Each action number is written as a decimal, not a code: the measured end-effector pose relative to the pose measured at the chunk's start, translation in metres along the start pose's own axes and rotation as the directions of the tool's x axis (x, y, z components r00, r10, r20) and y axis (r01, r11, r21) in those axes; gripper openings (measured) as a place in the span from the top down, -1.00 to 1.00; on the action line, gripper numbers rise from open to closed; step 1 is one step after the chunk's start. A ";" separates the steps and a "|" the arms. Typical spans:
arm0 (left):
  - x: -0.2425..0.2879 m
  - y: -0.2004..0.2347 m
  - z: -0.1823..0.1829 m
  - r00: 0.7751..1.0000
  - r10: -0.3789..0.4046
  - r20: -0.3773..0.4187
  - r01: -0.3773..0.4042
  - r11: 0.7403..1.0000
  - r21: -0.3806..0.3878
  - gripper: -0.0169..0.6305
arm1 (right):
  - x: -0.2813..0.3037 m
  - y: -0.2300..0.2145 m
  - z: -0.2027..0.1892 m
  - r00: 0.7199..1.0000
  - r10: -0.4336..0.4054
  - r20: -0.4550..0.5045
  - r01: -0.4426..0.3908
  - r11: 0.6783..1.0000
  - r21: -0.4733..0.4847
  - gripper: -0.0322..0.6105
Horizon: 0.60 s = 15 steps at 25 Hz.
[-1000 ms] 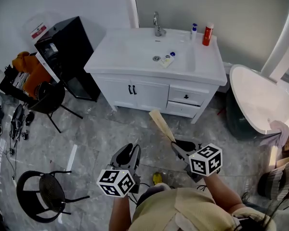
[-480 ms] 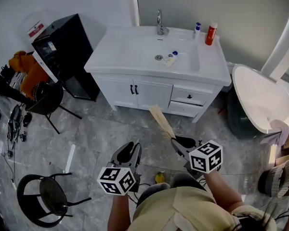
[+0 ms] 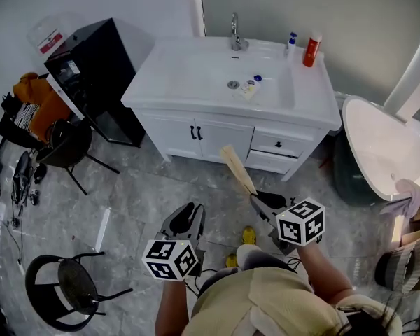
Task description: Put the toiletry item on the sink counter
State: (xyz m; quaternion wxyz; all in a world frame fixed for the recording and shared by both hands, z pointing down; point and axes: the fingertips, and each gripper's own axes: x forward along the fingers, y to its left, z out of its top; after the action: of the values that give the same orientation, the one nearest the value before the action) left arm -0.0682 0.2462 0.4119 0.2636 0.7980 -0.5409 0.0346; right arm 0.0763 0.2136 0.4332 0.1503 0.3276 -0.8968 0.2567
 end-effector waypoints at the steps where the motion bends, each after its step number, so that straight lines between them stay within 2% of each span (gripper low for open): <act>1: 0.005 0.003 0.005 1.000 0.011 0.008 -0.011 1.000 0.002 0.54 | 0.004 -0.004 0.004 1.000 0.007 -0.002 -0.007 1.000 -0.005 0.74; 7: 0.036 0.022 0.038 0.995 0.077 0.060 -0.077 0.997 0.006 0.63 | 0.028 -0.026 0.032 0.999 0.044 -0.017 -0.044 0.998 -0.039 0.74; 15: 0.079 0.024 0.056 0.993 0.103 0.055 -0.104 0.995 0.006 0.65 | 0.050 -0.057 0.058 0.996 0.083 -0.023 -0.084 0.995 -0.046 0.74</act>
State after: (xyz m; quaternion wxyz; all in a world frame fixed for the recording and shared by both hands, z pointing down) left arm -0.0696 0.1470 0.3999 0.2429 0.7708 -0.5882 0.0290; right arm 0.0711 0.1184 0.4284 0.1565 0.2836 -0.9138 0.2449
